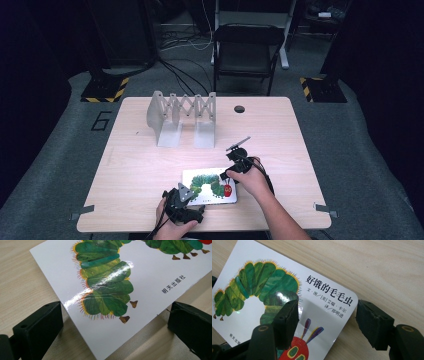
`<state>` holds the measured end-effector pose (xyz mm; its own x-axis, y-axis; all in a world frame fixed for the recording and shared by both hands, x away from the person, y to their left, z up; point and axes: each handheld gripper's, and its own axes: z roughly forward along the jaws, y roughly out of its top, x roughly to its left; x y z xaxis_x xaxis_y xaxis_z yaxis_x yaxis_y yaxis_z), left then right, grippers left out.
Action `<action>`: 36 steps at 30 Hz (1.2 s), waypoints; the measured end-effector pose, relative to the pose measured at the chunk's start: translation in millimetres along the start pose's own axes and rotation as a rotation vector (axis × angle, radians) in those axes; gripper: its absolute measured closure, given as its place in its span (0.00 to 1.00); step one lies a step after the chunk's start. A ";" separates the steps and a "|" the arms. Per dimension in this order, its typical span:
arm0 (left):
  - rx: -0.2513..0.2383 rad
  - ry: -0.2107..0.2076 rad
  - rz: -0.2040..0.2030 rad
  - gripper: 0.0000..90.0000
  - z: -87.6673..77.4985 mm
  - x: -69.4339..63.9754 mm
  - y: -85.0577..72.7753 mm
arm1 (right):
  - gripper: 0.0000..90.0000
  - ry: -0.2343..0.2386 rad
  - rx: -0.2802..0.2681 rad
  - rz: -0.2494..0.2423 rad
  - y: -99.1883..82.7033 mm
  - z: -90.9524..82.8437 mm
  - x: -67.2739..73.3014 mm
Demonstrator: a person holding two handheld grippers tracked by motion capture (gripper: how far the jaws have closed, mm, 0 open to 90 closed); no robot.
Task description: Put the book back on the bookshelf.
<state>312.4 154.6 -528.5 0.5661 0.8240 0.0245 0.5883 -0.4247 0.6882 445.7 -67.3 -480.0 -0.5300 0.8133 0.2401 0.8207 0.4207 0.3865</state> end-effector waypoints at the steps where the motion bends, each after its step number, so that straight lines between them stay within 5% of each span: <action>1: 0.002 0.001 0.002 0.00 -0.2 0.3 0.0 | 0.39 0.008 0.001 -0.001 -0.4 0.7 -1.8; 21: -0.005 -0.036 0.024 0.00 1.1 1.9 0.3 | 0.40 -0.013 0.009 0.011 -2.5 5.6 -5.5; 36: -0.011 -0.006 0.003 0.00 2.7 -0.9 1.4 | 0.40 -0.017 -0.021 -0.005 1.2 -8.9 0.8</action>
<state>314.3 152.2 -529.5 0.5712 0.8205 0.0223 0.5803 -0.4229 0.6960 444.4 -69.8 -471.4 -0.5305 0.8177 0.2233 0.8131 0.4165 0.4067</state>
